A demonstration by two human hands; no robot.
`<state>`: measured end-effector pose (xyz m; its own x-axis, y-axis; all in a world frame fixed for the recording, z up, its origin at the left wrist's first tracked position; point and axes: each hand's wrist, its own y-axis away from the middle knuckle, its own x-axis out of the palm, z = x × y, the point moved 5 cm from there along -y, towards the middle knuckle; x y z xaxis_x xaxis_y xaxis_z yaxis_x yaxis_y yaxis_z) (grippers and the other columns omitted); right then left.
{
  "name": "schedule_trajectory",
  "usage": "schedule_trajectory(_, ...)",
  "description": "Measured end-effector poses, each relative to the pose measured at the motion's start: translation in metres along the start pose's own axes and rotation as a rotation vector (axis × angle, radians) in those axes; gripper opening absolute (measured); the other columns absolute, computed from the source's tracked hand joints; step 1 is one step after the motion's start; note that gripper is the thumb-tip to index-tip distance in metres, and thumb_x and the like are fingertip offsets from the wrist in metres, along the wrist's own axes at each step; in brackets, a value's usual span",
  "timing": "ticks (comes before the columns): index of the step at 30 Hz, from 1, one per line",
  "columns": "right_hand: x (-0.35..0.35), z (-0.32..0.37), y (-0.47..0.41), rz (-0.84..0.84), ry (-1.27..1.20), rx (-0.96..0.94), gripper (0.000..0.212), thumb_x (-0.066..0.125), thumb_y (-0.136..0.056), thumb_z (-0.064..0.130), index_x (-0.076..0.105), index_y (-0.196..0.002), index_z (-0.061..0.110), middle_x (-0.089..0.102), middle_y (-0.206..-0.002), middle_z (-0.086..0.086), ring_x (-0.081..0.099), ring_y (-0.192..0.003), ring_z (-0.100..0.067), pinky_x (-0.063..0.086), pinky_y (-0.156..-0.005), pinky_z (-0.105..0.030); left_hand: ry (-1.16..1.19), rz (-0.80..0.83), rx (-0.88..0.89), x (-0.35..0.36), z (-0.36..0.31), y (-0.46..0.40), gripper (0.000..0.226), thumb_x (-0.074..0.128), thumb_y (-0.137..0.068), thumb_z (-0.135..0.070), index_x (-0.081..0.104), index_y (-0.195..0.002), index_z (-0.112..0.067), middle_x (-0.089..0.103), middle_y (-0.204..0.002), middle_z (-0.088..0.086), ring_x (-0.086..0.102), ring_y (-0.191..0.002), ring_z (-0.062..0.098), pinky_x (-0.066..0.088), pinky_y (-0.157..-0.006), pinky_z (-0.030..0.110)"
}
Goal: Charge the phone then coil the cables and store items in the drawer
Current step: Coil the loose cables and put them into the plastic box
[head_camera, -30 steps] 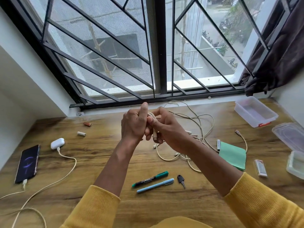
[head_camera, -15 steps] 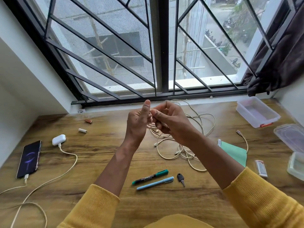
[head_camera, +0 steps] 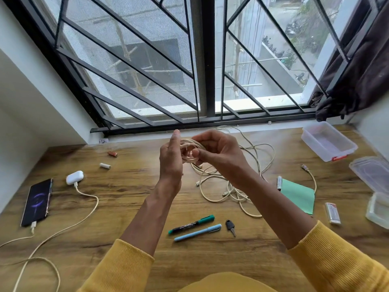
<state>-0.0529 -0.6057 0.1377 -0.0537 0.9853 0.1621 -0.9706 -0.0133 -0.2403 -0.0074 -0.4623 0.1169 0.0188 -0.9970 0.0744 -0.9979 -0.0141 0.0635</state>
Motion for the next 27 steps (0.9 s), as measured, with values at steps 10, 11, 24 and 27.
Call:
schedule_trajectory(10, 0.002, -0.001, 0.003, -0.18, -0.006, -0.036, 0.016, 0.069, -0.098, 0.003, 0.072, -0.111, -0.005, 0.079, -0.094, -0.019, 0.078, -0.081, -0.028, 0.067, -0.072, -0.042, 0.235, 0.026, -0.146, 0.014, -0.003, 0.015, 0.076, 0.037, -0.106, -0.066, 0.074, -0.061, -0.016, 0.068, -0.071, 0.01, 0.066, -0.074, 0.026, 0.059, -0.082, 0.045)
schedule_trajectory(11, 0.002, -0.002, 0.003, -0.205, 0.019, -0.033, 0.015, 0.067, -0.101, 0.004, 0.071, -0.112, -0.005, 0.078, -0.093, -0.019, 0.078, -0.082, -0.029, 0.067, -0.071, -0.044, 0.208, -0.008, -0.133, 0.015, -0.003, 0.014, 0.068, 0.044, -0.108, -0.057, 0.075, -0.062, -0.017, 0.069, -0.072, 0.012, 0.067, -0.073, 0.027, 0.059, -0.078, 0.045)
schedule_trajectory(24, 0.005, -0.011, 0.006, -0.269, -0.254, 0.27, 0.011, 0.068, -0.1, 0.004, 0.069, -0.103, -0.006, 0.071, -0.09, -0.018, 0.069, -0.084, -0.025, 0.062, -0.066, -0.031, 0.404, -0.166, -0.009, 0.007, -0.026, 0.009, 0.058, 0.048, -0.109, -0.026, 0.048, -0.051, -0.022, 0.04, -0.054, -0.002, 0.039, -0.052, 0.014, 0.036, -0.054, 0.027)
schedule_trajectory(27, 0.009, -0.012, 0.006, -0.255, -0.278, 0.292, 0.005, 0.069, -0.098, 0.003, 0.071, -0.102, 0.003, 0.073, -0.085, -0.011, 0.069, -0.076, -0.022, 0.061, -0.062, -0.03, 0.404, -0.162, 0.016, 0.007, -0.032, 0.007, 0.058, 0.048, -0.11, -0.026, 0.041, -0.053, -0.023, 0.033, -0.053, -0.003, 0.033, -0.052, 0.015, 0.031, -0.051, 0.027)
